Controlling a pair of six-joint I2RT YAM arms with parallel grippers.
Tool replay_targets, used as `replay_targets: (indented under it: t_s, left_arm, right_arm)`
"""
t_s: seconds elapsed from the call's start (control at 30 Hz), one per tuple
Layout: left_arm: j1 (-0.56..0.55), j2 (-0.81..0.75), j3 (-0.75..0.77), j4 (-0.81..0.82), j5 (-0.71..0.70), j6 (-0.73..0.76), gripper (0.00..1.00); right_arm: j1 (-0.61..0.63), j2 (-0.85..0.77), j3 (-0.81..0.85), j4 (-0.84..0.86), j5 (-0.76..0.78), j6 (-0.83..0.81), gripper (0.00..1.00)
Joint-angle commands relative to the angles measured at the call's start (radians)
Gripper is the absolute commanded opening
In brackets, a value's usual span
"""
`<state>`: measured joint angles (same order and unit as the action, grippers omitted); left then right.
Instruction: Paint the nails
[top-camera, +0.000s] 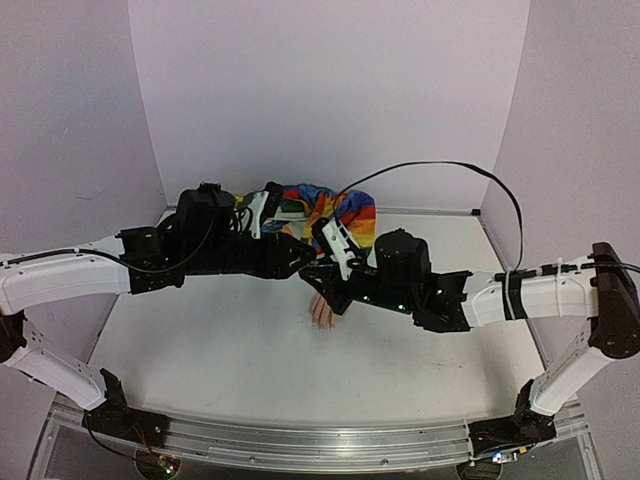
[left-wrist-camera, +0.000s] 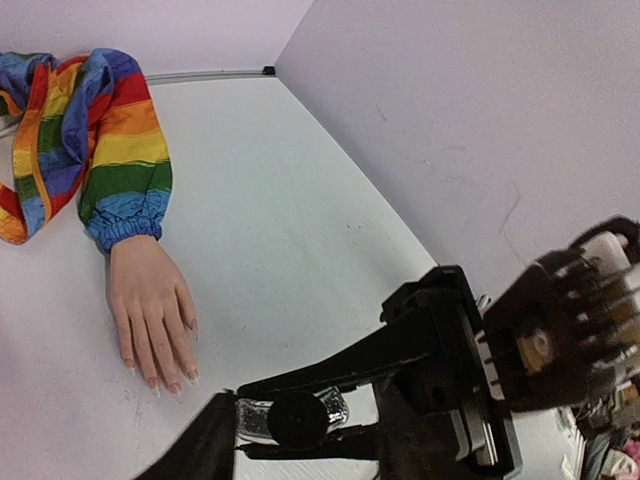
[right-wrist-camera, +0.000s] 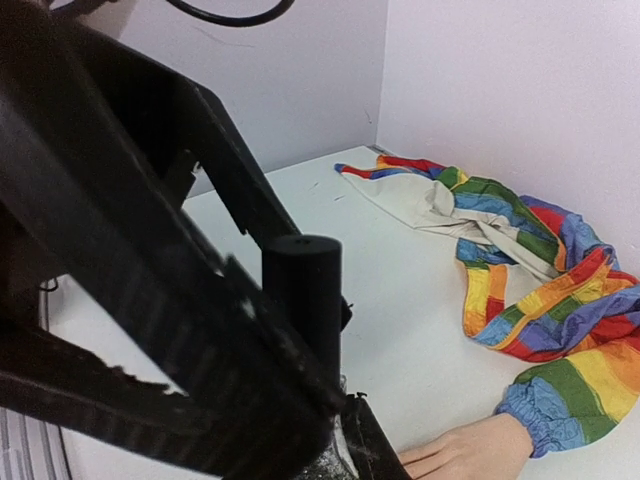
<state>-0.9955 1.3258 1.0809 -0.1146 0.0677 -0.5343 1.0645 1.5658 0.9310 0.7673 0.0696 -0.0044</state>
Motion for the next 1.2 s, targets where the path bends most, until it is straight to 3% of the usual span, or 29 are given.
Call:
replay_targets:
  t_s: [0.0,0.13,0.2,0.37,0.6,0.77,1.0,1.17]
  left_arm:
    - [0.009,-0.078,0.032,0.015,0.096,-0.009,0.59]
    - [0.046,-0.117,0.015,0.012,0.197,-0.026,0.71]
    - [0.065,-0.125,0.011,0.007,0.249,-0.038,0.72]
    - [0.072,-0.111,0.053,-0.036,0.353,-0.032,0.63]
    - [0.07,-0.094,0.079,-0.073,0.376,0.007,0.61]
    - [0.057,-0.068,0.119,-0.125,0.35,0.038,0.56]
    - [0.049,-0.045,0.145,-0.141,0.329,0.048,0.37]
    - [0.031,-0.033,0.156,-0.164,0.306,0.066,0.36]
  right_arm:
    - [-0.031,-0.112,-0.023,0.048,-0.252,-0.011,0.0]
    - [-0.075,-0.161,-0.023,-0.026,-0.455,-0.003,0.0]
    - [-0.089,-0.175,-0.016,-0.052,-0.512,-0.003,0.0]
    - [-0.09,-0.172,0.009,-0.109,-0.497,-0.015,0.0]
    - [-0.089,-0.135,0.048,-0.115,-0.501,-0.017,0.0]
    - [-0.09,-0.115,0.068,-0.127,-0.512,-0.014,0.0]
    - [-0.09,-0.104,0.074,-0.134,-0.497,-0.011,0.0]
    - [-0.09,-0.102,0.075,-0.134,-0.474,-0.008,0.0]
